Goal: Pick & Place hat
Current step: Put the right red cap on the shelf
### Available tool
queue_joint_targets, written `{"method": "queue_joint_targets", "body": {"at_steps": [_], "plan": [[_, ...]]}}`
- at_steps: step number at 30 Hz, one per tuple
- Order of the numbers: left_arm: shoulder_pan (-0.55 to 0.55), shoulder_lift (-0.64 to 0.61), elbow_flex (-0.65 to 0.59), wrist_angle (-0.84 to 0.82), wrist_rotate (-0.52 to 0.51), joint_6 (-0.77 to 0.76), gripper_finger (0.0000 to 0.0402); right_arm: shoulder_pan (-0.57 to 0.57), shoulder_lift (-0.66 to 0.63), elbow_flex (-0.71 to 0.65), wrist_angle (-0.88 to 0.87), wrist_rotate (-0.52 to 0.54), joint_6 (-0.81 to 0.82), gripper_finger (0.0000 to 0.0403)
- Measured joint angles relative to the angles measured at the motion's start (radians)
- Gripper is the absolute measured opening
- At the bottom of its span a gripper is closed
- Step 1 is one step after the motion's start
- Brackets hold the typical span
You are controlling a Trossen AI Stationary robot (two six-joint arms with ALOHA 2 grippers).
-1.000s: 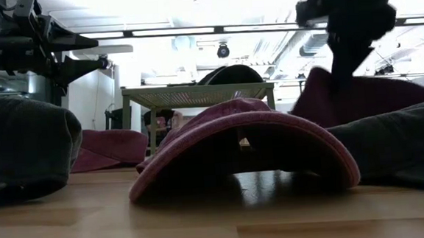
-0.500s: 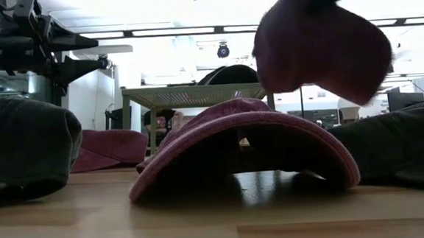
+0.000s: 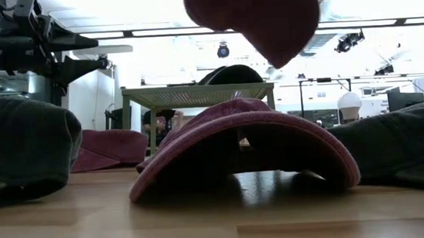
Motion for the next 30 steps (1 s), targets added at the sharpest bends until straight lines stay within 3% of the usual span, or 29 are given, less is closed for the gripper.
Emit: {"method": "queue_joint_targets", "body": {"at_steps": [13,22,30], "plan": [[0.000,0.000,0.000,0.002,-0.001,0.000,0.0238,-0.123,0.089,0.000,0.260,-0.202,-0.168,0.0005],[0.000,0.000,0.000,0.000,-0.028,-0.008,0.0238,-0.179,0.146,-0.002,0.494,-0.173,-0.173,0.0005],[0.000,0.000,0.000,0.000,0.001,-0.008,0.0238,-0.204,0.158,-0.002,0.590,-0.192,-0.172,0.0005]]}}
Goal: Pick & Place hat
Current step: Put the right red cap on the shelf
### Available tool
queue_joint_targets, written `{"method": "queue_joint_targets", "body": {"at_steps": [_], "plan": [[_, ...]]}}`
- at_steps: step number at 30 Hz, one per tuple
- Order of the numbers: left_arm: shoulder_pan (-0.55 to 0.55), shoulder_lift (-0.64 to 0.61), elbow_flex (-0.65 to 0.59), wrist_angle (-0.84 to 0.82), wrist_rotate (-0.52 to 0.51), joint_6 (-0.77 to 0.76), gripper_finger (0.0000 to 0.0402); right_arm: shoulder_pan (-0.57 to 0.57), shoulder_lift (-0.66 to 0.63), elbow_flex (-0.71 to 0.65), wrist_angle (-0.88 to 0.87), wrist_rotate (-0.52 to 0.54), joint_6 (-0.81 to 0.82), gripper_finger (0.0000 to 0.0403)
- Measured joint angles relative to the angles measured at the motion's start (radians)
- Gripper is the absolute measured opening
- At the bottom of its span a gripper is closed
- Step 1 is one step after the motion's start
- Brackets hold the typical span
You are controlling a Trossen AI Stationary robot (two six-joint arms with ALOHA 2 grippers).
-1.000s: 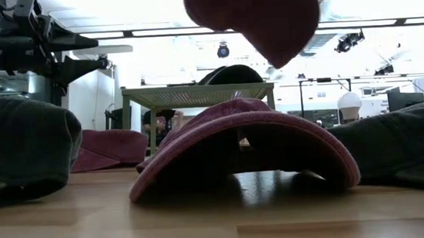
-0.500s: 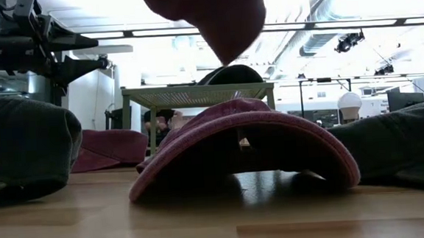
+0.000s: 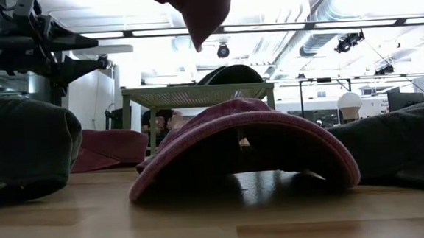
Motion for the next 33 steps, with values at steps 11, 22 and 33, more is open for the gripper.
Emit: {"method": "queue_joint_targets", "body": {"at_steps": [11,22,33], "plan": [[0.000,0.008,0.000,0.037,0.131,0.078,0.0238,-0.041,0.000,0.000,0.117,-0.132,-0.044,0.0005],[0.000,0.031,0.072,0.139,0.162,0.504,0.0238,-0.139,0.001,0.000,0.140,-0.213,0.113,0.0005],[0.000,0.265,0.192,0.308,0.103,0.665,0.0262,-0.182,0.001,0.000,0.070,-0.274,0.140,0.0005]]}}
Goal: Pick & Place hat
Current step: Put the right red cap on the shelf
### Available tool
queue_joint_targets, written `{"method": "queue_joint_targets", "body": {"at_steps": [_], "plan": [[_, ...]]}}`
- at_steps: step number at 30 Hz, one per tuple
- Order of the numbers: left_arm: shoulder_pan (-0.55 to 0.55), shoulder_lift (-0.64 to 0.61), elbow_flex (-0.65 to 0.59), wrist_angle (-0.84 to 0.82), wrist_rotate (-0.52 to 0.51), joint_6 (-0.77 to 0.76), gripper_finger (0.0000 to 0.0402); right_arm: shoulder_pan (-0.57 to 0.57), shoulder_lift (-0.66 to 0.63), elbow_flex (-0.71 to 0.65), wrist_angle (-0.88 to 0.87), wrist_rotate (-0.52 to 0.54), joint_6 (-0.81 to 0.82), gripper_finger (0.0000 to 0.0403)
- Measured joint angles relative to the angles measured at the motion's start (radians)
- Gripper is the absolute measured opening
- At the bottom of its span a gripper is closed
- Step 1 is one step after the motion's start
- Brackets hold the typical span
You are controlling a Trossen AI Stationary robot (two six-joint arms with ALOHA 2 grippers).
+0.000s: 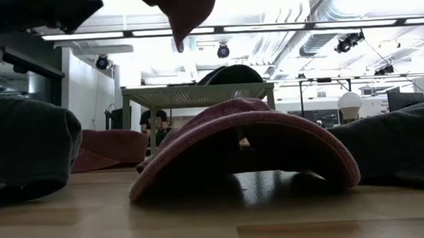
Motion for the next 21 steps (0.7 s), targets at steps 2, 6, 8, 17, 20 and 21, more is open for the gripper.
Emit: {"method": "queue_joint_targets", "body": {"at_steps": [2,6,8,17,20,21], "plan": [[0.000,0.066,0.027,0.006,-0.003,-0.003,0.0284,-0.002,0.000,0.000,-0.015,0.001,0.000,0.0005],[0.000,0.210,0.105,0.011,-0.040,-0.070,0.0333,-0.002,0.000,0.000,-0.032,0.014,-0.012,0.0004],[0.000,0.281,0.147,0.018,-0.047,-0.093,0.0352,-0.002,0.000,0.000,-0.034,0.021,-0.030,0.0004],[0.000,0.507,0.309,0.008,-0.035,-0.122,0.0372,-0.002,0.000,0.000,-0.078,0.117,-0.069,0.0004],[0.000,0.540,0.337,0.014,-0.035,-0.123,0.0372,-0.002,0.000,0.000,-0.085,0.114,-0.066,0.0004],[0.000,0.549,0.344,0.013,-0.045,-0.122,0.0372,-0.002,0.000,0.000,-0.086,0.111,-0.061,0.0004]]}}
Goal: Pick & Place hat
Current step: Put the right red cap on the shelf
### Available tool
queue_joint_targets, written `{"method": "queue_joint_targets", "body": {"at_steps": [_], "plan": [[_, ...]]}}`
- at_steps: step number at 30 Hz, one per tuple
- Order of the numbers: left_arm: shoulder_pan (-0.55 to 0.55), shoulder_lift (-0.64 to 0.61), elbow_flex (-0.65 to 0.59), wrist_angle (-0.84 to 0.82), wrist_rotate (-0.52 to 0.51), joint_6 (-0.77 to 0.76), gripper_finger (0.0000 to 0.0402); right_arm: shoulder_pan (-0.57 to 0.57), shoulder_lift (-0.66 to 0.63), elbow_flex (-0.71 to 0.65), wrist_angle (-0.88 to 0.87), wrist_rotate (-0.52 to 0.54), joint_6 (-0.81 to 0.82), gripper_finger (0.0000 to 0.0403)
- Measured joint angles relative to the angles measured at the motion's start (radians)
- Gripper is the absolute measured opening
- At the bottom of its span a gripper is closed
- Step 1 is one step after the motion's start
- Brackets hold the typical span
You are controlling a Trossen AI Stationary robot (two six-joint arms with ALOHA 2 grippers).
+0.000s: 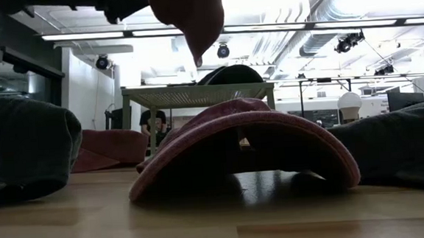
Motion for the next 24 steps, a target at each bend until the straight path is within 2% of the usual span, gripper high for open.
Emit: {"method": "queue_joint_targets", "body": {"at_steps": [8,12,18,24], "plan": [[0.000,0.027,0.033,0.001,0.010,-0.014,0.0371,0.000,0.000,0.000,-0.021,-0.021,0.009,0.0004],[0.000,0.027,0.034,-0.001,0.010,-0.021,0.0348,0.000,0.000,0.000,-0.021,-0.021,0.009,0.0004],[0.000,0.027,0.034,-0.008,0.012,-0.036,0.0262,0.000,0.000,0.000,-0.021,-0.021,0.008,0.0004],[0.000,0.026,0.034,-0.015,0.012,-0.053,0.0151,0.000,0.000,0.000,-0.021,-0.021,0.010,0.0004]]}}
